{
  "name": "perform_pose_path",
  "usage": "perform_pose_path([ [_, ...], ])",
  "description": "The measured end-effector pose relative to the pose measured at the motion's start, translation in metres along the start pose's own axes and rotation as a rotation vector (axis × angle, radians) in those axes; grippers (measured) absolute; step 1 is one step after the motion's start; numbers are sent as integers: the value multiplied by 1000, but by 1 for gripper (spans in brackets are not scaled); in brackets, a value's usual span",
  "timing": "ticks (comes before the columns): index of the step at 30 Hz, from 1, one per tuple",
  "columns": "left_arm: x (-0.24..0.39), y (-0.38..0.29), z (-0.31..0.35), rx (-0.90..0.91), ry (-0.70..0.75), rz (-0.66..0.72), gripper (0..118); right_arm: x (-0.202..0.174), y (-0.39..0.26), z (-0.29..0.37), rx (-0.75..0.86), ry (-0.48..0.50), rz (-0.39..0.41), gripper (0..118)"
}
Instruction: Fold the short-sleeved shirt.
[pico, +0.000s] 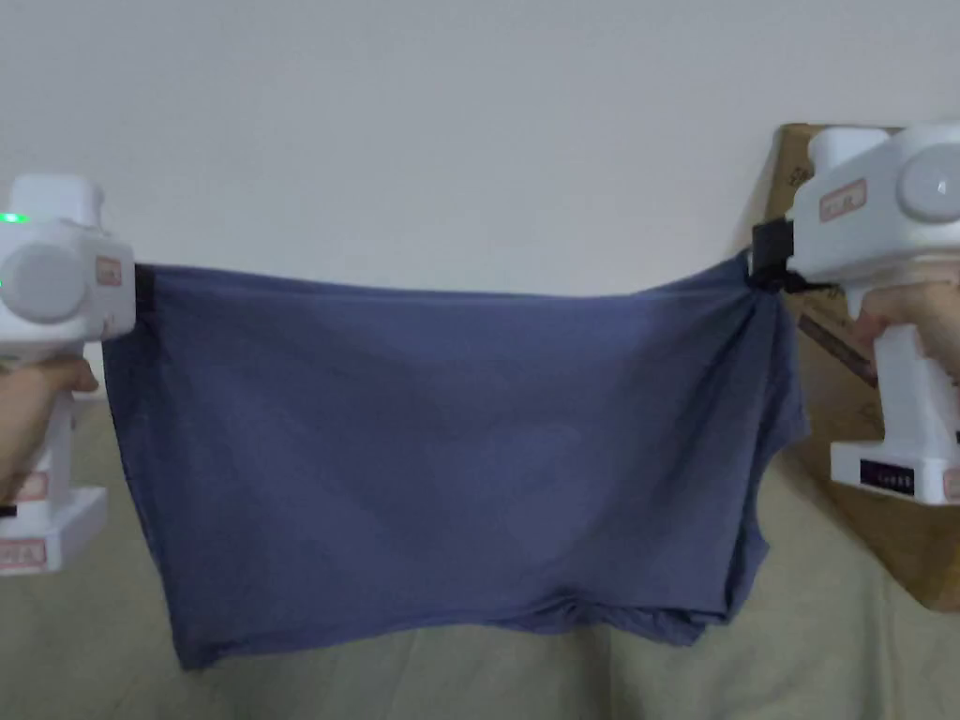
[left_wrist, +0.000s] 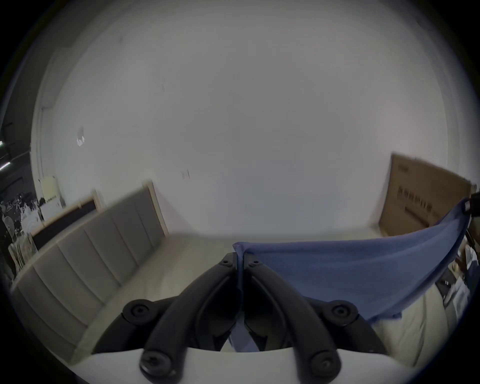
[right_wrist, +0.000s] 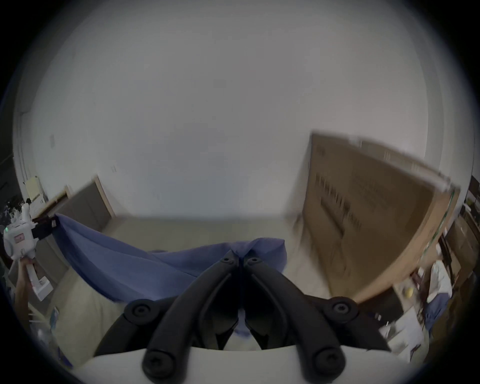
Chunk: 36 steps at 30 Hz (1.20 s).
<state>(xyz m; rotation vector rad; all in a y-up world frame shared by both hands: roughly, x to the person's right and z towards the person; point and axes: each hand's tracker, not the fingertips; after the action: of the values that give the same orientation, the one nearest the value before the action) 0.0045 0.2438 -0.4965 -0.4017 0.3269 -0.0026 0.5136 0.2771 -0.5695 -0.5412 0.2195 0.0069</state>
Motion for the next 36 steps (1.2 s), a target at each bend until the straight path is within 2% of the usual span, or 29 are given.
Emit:
perform_pose_path([
  [2,5,-62,-19,-130,-3,13,2,8,-52,-43,-137,-8,34,1],
  [3,8,-92,-23,-161,-5,71,2,10,-78,-59,-189,-33,22,1],
  [7,19,-206,-30,-365,-41,57,2,23,-183,-93,-348,2,-82,1],
  [11,11,-263,-26,-470,-42,64,2,37,-250,-87,-403,4,-135,1],
  [15,-4,-279,7,-471,-40,50,2,47,-285,-50,-437,47,-219,1],
  [19,-19,-286,55,-475,-42,57,2,45,-312,7,-392,76,-334,1],
  [24,-44,-302,133,-453,-38,24,2,24,-351,98,-387,68,-287,1],
  [28,-68,-329,201,-450,-39,48,2,8,-399,163,-384,76,-320,1],
  [33,-92,-376,269,-489,-44,12,2,-8,-465,225,-427,54,-295,1],
  [36,-106,-395,300,-504,-47,38,2,-8,-494,251,-436,62,-336,1],
])
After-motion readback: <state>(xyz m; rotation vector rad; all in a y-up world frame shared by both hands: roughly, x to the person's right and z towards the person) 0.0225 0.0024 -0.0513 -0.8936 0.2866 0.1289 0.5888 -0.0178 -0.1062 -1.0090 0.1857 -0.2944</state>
